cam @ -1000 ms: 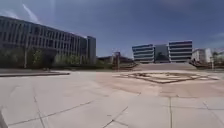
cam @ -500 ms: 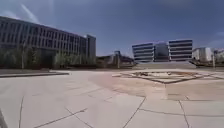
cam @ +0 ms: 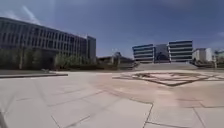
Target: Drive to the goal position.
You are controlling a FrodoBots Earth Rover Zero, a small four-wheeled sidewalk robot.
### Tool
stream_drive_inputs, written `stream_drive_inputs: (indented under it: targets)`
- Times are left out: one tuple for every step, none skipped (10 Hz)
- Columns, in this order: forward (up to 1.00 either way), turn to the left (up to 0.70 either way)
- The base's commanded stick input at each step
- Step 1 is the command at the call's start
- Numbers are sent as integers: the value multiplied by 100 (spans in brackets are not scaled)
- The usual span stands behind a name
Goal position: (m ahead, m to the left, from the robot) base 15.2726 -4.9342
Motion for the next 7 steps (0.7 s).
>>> stream_drive_inputs:
  targets:
    - [70, 0]
    - [70, -4]
    - [70, -5]
    - [70, -3]
    - [70, -4]
    - [70, -4]
    - [70, -5]
